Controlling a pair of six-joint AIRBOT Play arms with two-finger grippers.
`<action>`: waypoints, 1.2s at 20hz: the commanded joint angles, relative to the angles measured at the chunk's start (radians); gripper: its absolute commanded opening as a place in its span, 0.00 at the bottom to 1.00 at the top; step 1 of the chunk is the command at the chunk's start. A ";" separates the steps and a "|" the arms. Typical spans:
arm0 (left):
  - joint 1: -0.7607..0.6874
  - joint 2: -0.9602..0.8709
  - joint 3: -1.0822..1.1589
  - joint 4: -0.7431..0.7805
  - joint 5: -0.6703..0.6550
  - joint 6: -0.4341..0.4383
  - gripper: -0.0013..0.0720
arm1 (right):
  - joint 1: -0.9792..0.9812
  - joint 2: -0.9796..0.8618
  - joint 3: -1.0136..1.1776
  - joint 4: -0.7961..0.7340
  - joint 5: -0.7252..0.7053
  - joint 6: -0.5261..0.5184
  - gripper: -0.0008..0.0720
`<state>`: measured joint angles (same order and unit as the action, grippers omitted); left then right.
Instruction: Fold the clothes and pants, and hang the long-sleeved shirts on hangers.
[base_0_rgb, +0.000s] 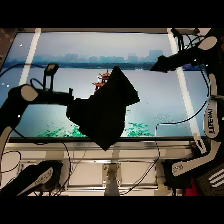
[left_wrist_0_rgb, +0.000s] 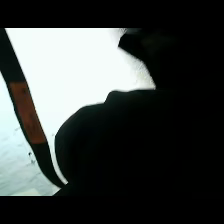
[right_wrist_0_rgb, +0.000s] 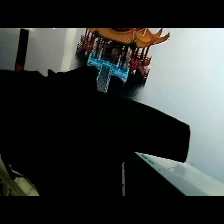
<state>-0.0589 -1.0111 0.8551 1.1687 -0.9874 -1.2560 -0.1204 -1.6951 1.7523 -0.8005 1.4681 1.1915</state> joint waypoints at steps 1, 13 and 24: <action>0.192 0.104 -0.191 -0.204 -0.032 0.159 0.03 | -0.047 -0.003 -0.085 0.161 0.058 -0.090 0.02; 0.395 -0.036 -0.235 -0.465 -0.101 0.490 0.63 | -0.056 -0.002 -0.085 0.156 -0.047 -0.087 0.63; 0.289 -0.251 -0.235 -0.647 -0.098 0.574 0.03 | -0.053 -0.003 -0.085 -0.093 0.006 -0.087 0.52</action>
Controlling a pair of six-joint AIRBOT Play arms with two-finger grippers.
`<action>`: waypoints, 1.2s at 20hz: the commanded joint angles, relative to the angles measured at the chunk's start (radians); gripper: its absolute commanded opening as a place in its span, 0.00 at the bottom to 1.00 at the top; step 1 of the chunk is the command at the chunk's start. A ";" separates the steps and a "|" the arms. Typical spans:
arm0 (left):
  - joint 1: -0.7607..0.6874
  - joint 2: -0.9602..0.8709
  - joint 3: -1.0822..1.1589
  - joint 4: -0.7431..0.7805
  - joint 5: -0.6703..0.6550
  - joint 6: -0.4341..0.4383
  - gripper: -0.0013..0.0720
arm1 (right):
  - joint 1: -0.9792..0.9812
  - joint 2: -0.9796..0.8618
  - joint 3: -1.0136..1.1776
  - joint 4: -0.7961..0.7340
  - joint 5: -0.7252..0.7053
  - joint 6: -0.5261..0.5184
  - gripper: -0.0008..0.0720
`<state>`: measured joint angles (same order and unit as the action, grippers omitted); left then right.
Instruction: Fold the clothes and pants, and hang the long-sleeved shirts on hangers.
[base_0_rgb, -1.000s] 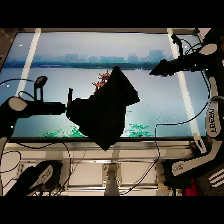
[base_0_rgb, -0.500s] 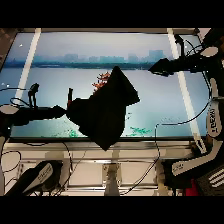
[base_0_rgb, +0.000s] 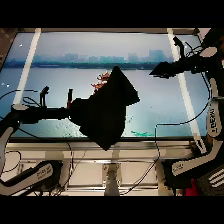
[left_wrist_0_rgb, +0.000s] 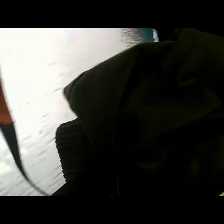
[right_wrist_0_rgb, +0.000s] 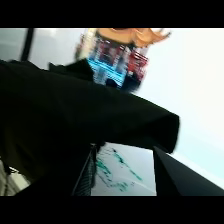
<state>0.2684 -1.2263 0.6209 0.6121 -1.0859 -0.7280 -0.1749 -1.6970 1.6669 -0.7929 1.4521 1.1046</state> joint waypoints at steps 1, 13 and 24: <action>-0.047 -0.033 0.001 -0.130 0.001 0.073 0.03 | 0.002 -0.001 0.000 -0.100 0.022 0.000 0.52; -0.200 0.071 0.532 0.186 0.404 -0.371 0.03 | 0.117 -0.002 -0.210 -0.087 -0.064 -0.078 0.52; -0.298 -0.147 0.547 0.346 0.711 -0.462 0.66 | 0.122 -0.001 -0.210 0.004 -0.076 -0.047 0.52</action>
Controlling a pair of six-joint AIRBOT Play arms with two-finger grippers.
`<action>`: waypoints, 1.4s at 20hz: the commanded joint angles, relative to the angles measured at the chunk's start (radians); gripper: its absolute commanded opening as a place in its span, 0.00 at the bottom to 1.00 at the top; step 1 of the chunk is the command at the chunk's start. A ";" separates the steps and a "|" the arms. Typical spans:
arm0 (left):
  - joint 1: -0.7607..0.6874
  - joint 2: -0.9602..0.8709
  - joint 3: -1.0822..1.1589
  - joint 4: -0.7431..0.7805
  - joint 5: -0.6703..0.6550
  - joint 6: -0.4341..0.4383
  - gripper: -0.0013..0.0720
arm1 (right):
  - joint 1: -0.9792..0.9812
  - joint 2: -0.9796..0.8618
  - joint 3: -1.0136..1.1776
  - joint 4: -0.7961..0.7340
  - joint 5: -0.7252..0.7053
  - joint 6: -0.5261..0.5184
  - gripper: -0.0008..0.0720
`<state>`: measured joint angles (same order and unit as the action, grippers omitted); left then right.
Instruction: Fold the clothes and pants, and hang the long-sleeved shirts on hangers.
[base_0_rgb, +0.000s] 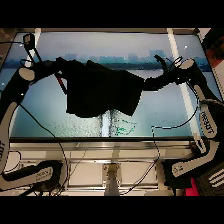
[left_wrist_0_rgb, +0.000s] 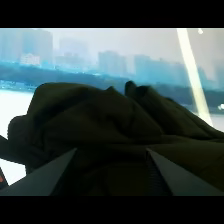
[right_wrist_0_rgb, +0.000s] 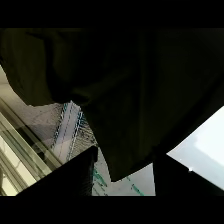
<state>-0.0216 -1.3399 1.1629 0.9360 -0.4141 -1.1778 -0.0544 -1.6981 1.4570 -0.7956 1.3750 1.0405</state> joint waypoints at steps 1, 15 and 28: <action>-0.008 -0.021 0.005 0.022 0.035 -0.012 0.49 | 0.001 0.000 0.000 0.006 -0.004 0.016 0.52; 0.251 0.092 -0.213 0.120 -0.768 0.067 0.03 | 0.007 0.000 -0.262 0.121 0.073 -0.029 0.02; 0.210 -0.081 -0.307 -0.111 -0.529 0.218 0.76 | 0.076 0.001 -0.288 0.114 -0.008 -0.028 0.57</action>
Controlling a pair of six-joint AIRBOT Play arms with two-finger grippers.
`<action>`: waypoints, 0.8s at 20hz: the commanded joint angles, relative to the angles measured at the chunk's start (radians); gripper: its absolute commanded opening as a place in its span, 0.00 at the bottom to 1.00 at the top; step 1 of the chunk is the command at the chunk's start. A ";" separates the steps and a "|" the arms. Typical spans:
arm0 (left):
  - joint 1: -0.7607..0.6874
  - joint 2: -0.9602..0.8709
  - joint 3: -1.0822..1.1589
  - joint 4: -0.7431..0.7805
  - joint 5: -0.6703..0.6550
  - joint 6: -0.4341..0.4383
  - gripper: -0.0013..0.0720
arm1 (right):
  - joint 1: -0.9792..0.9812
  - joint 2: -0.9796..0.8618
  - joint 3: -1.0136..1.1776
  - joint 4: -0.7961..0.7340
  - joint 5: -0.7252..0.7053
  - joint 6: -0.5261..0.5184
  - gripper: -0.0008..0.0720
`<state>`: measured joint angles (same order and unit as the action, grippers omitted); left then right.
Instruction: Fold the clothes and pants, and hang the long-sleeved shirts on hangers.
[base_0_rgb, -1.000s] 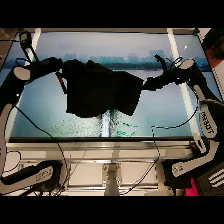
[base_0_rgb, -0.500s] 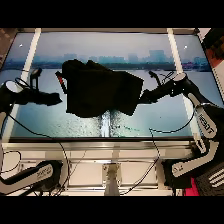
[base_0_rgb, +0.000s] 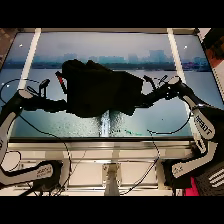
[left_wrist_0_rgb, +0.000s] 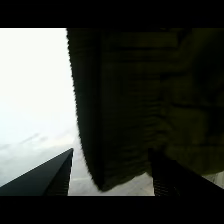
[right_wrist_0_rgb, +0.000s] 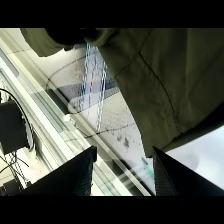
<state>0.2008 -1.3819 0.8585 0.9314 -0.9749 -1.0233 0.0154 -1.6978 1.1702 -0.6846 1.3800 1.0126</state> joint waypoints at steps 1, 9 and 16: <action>-0.018 -0.050 -0.003 -0.124 0.032 0.063 0.76 | 0.006 0.000 -0.001 0.003 -0.012 0.000 0.57; -0.048 -0.058 -0.002 -0.131 -0.047 0.067 0.03 | 0.006 0.000 -0.001 -0.033 -0.012 -0.001 0.57; -0.041 0.030 0.010 -0.112 -0.020 0.067 0.03 | 0.003 0.002 0.003 -0.153 -0.084 0.033 0.57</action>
<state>0.1585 -1.3861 0.8597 0.8112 -1.0073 -0.9577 0.0193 -1.6966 1.1702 -0.7933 1.3376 1.0180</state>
